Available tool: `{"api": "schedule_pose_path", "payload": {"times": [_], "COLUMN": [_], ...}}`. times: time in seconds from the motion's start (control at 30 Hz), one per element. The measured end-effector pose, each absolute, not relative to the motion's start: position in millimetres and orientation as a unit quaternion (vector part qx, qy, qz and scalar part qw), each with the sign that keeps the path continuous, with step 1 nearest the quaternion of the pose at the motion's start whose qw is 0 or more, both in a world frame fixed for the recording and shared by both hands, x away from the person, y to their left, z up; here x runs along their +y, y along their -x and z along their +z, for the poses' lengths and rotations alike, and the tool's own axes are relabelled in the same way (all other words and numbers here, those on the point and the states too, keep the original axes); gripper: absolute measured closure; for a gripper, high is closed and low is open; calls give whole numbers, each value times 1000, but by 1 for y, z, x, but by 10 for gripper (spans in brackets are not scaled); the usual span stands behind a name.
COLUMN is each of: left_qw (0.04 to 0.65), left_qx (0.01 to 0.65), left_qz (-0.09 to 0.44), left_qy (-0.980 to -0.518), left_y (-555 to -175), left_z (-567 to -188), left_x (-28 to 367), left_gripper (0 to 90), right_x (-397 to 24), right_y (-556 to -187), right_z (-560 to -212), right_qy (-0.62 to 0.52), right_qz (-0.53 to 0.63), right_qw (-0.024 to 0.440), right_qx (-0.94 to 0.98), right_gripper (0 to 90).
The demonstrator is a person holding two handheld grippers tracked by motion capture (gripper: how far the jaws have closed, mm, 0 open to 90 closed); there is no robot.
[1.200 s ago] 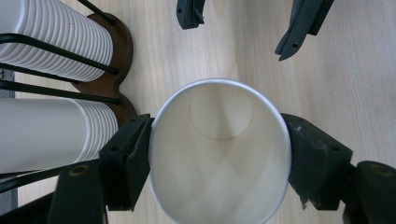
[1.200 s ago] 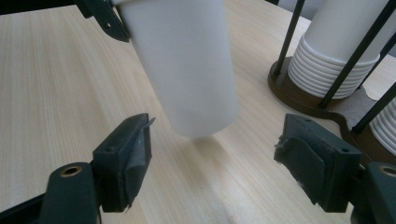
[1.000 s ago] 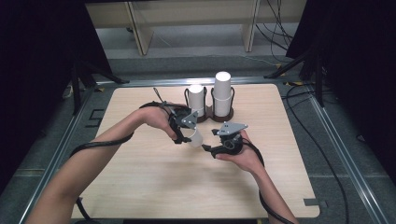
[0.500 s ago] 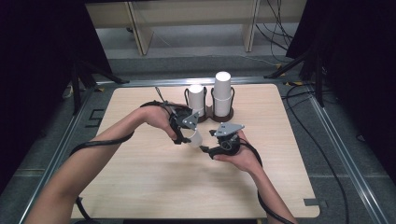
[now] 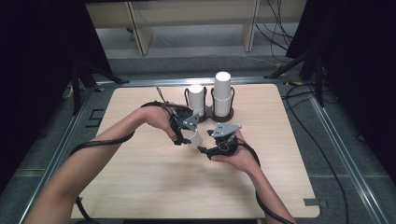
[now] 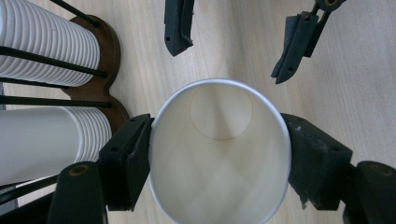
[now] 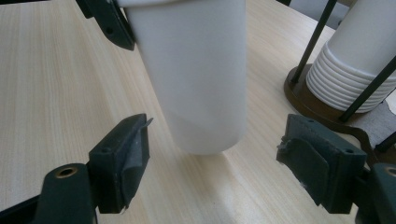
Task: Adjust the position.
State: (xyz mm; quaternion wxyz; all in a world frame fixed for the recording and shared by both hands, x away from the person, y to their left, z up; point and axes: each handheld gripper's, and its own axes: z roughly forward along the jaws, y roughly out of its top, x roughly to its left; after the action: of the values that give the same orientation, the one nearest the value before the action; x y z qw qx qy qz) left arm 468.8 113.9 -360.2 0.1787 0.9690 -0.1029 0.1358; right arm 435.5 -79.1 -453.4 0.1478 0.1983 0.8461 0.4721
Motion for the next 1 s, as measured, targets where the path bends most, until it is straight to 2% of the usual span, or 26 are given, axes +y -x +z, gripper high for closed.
{"api": "schedule_pose_path", "payload": {"times": [0.33, 0.53, 0.57, 1.0], "left_qw": [190, 191, 190, 193], "left_qx": [-101, -105, -105, -118], "left_qz": [130, 130, 129, 122], "left_qy": [-968, -967, -967, -966], "left_y": [-466, -465, -465, -462], "left_z": [-360, -359, -359, -357], "left_x": [111, 110, 110, 108], "left_gripper": [285, 285, 285, 285], "right_x": [-77, -75, -75, -67], "right_y": [-436, -435, -436, -435], "right_z": [-454, -455, -455, -458], "right_qy": [-187, -196, -185, -175], "right_qz": [475, 472, 474, 472], "right_qw": [159, 146, 156, 149], "right_qx": [845, 847, 846, 851], "right_gripper": [237, 233, 233, 235]}}
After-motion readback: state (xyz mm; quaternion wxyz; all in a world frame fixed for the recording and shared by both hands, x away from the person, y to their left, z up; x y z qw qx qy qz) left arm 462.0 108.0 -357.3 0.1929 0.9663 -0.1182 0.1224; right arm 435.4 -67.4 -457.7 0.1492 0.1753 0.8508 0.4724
